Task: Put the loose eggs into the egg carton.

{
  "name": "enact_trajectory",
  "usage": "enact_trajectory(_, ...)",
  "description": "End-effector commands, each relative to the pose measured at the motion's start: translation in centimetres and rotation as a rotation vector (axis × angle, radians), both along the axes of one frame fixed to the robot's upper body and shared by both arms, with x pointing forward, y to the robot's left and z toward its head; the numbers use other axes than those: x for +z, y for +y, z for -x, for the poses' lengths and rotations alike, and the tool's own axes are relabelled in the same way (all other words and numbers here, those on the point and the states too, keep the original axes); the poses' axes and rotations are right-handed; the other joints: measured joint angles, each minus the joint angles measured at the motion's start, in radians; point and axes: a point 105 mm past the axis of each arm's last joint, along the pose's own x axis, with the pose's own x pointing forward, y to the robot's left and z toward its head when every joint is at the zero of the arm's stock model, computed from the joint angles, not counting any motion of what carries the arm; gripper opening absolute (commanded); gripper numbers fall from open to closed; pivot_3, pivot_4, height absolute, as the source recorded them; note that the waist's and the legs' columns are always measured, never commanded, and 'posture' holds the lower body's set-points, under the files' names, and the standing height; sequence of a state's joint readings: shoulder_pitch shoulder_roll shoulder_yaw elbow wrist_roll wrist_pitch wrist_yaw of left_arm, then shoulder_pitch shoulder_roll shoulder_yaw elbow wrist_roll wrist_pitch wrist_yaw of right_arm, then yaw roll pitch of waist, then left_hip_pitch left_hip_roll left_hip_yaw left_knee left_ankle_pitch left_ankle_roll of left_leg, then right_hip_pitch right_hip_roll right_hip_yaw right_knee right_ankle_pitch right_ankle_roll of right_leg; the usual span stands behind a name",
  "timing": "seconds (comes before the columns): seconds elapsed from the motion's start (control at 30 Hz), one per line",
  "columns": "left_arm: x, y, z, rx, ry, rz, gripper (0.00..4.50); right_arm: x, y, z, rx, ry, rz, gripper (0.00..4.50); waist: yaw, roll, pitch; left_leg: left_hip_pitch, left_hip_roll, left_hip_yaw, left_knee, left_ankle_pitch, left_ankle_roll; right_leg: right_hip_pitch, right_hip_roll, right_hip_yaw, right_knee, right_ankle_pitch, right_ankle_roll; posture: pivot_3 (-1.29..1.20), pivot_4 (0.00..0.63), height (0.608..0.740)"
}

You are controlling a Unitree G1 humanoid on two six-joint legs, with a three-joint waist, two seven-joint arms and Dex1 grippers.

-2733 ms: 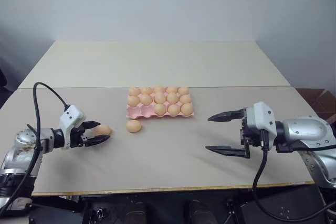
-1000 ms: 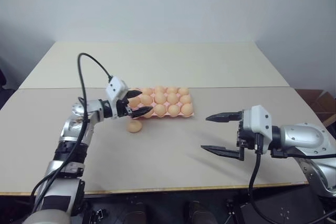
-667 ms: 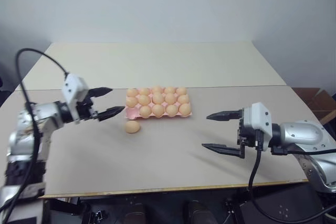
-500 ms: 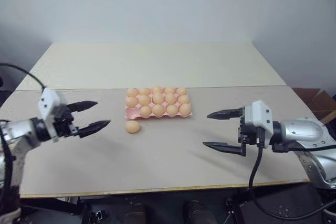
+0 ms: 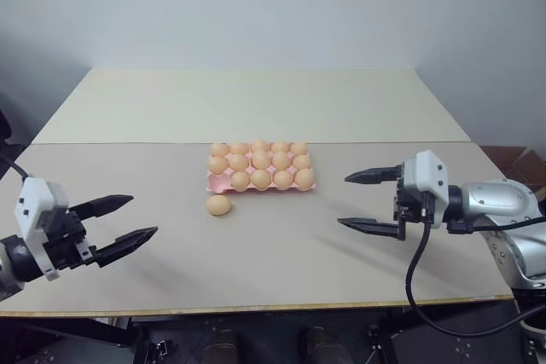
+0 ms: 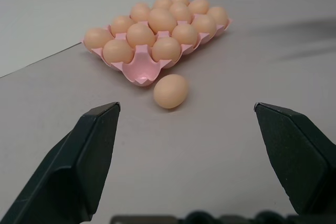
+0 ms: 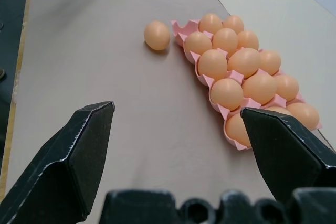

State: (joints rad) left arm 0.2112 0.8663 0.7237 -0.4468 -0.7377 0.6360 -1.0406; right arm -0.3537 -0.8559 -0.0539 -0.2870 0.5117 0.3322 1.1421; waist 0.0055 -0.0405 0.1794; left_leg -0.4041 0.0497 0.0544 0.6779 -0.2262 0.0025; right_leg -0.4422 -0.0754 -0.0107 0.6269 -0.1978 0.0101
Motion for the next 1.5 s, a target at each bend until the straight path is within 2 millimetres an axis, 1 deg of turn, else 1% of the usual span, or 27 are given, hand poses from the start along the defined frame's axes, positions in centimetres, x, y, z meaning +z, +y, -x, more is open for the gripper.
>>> enact_trajectory(0.03, 1.4, -0.2, 0.3, -0.001, -0.041, -0.029, 4.46, 0.7, 0.0, 0.4, 0.011, -0.035, -0.014, 4.50, 0.001, 0.000, 0.000, 0.000, 0.000, 0.000, 0.000, 0.000, 0.000, 0.000, 0.000, 0.000, 0.000, 0.000, 0.000, 0.00, 0.150, 0.740)
enact_trajectory(0.2, 1.5, -0.4, 0.7, 0.005, -0.039, -0.035, 4.46, 0.6, 0.2, 0.4, 0.025, -0.023, -0.013, 4.50, 0.001, 0.000, 0.000, 0.000, 0.000, 0.000, 0.000, 0.000, 0.000, 0.000, 0.000, 0.000, 0.000, 0.000, 0.000, 0.00, 0.150, 0.740)
enact_trajectory(0.27, 1.5, -0.5, 0.7, 0.007, -0.042, -0.037, 4.46, 0.7, 0.3, 0.2, 0.029, -0.028, -0.014, 4.50, 0.001, 0.000, 0.000, 0.000, 0.000, 0.000, 0.000, 0.000, 0.000, 0.000, 0.000, 0.000, 0.000, 0.000, 0.000, 0.00, 0.150, 0.740)
enact_trajectory(0.37, 1.4, -1.2, 0.3, -0.010, -0.049, -0.042, 4.46, 0.7, 0.4, -0.1, 0.035, -0.033, -0.015, 4.50, 0.002, 0.000, 0.000, 0.000, 0.000, 0.000, 0.000, 0.000, 0.000, 0.000, 0.000, 0.000, 0.000, 0.000, 0.000, 0.00, 0.150, 0.740)
enact_trajectory(0.5, 0.4, -2.6, -1.6, -0.025, -0.066, -0.066, 4.46, 0.8, 0.5, -0.3, 0.038, -0.039, -0.016, 4.50, 0.010, 0.000, 0.000, 0.000, 0.000, 0.000, 0.000, 0.000, 0.000, 0.000, 0.000, 0.000, 0.000, 0.000, 0.000, 0.00, 0.150, 0.740)
enact_trajectory(0.67, -1.4, -4.4, -4.0, -0.046, -0.076, -0.093, 4.46, 1.4, 0.6, -0.1, 0.045, -0.058, -0.012, 4.50, 0.007, 0.000, 0.000, 0.000, 0.000, 0.000, 0.000, 0.000, 0.000, 0.001, 0.000, 0.000, -0.001, 0.000, 0.000, 0.00, 0.150, 0.740)
enact_trajectory(0.8, -2.4, -5.6, -6.6, -0.022, -0.091, -0.081, 4.46, 1.2, 0.7, 0.2, 0.046, -0.060, -0.011, 4.50, 0.007, 0.000, 0.000, 0.000, 0.000, 0.000, 0.000, 0.000, 0.000, 0.001, 0.001, 0.000, -0.001, 0.001, 0.001, 0.00, 0.150, 0.740)
enact_trajectory(0.87, -3.3, -6.1, -7.6, -0.016, -0.084, -0.085, 4.46, 1.2, 0.9, 0.3, 0.043, -0.063, -0.016, 4.50, 0.007, 0.000, 0.000, 0.000, 0.000, 0.000, 0.000, 0.000, 0.000, 0.002, 0.001, 0.000, 0.000, 0.003, 0.004, 0.00, 0.150, 0.740)
enact_trajectory(1.13, -6.5, -6.3, -10.1, 0.019, -0.009, -0.079, 4.46, 1.1, 1.0, 0.5, 0.031, -0.074, -0.025, 4.50, 0.005, 0.000, 0.000, 0.000, 0.000, 0.000, 0.000, 0.000, 0.000, 0.001, 0.001, 0.000, 0.000, 0.004, 0.006, 0.00, 0.150, 0.740)
enact_trajectory(1.27, -6.9, -6.8, -11.2, 0.030, -0.003, -0.057, 4.46, 1.2, 1.0, 0.5, 0.022, -0.081, -0.030, 4.50, 0.006, 0.000, 0.000, 0.000, -0.001, 0.000, 0.000, 0.000, 0.000, 0.001, 0.001, 0.000, 0.000, 0.004, 0.006, 0.00, 0.150, 0.740)
enact_trajectory(1.5, -8.0, -8.2, -11.6, -0.039, 0.053, -0.059, 4.46, 1.1, 1.0, 0.7, 0.012, -0.080, -0.033, 4.50, 0.006, 0.000, 0.000, -0.001, -0.001, 0.000, 0.000, 0.000, 0.000, 0.001, 0.001, 0.000, -0.001, 0.004, 0.006, 0.00, 0.150, 0.740)
